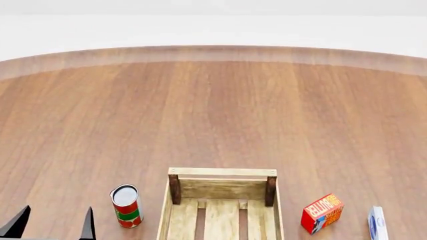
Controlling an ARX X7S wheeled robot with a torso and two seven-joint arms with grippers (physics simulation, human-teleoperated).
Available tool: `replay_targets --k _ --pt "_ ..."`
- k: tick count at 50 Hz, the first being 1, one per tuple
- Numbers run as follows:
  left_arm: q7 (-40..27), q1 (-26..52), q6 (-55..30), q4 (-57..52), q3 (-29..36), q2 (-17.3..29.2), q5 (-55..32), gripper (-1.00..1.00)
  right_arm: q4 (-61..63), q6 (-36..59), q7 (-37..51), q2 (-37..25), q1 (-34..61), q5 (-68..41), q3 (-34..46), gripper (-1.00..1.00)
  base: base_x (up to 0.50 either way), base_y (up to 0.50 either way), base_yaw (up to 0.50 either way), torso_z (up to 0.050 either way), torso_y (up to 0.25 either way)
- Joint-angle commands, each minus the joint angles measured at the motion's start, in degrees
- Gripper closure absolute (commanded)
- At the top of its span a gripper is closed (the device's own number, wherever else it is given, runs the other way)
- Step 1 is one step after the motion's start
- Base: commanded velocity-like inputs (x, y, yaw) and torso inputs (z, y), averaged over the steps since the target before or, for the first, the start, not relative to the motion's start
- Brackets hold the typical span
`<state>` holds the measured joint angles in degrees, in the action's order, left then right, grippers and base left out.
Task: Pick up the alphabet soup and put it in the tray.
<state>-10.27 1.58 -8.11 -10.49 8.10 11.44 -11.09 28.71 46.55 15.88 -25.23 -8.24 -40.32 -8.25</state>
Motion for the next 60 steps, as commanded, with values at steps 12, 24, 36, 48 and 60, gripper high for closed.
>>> replay_targets --k 12,24,36,48,60 --pt "-0.66 -0.01 0.14 -0.13 0.57 0.53 -0.56 -1.00 -7.42 -2.07 -1.83 -0.57 3.13 3.37 3.39 -1.00 0.00 0.00 0.00 0.000 0.000" --pt "-0.90 0.25 0.08 0.11 0.79 0.80 -0.97 -1.00 -11.79 -3.32 -2.58 -0.50 4.68 4.94 4.70 -1.00 0.00 0.00 0.00 0.000 0.000" --pt "-1.23 0.26 0.17 0.15 1.00 1.04 -1.31 -1.00 -13.39 -3.79 -3.23 -0.13 5.34 5.73 6.65 -1.00 0.00 0.00 0.00 0.000 0.000" --pt "-1.51 0.16 0.40 0.05 1.34 1.31 -1.47 -1.00 -17.11 -5.65 -4.01 -0.05 5.68 7.36 7.80 -1.00 0.00 0.00 0.00 0.000 0.000" --pt "-1.82 0.16 0.55 0.09 1.63 1.54 -1.66 -1.00 -19.20 -6.78 -4.26 0.01 5.58 7.90 7.86 -1.00 0.00 0.00 0.00 0.000 0.000"
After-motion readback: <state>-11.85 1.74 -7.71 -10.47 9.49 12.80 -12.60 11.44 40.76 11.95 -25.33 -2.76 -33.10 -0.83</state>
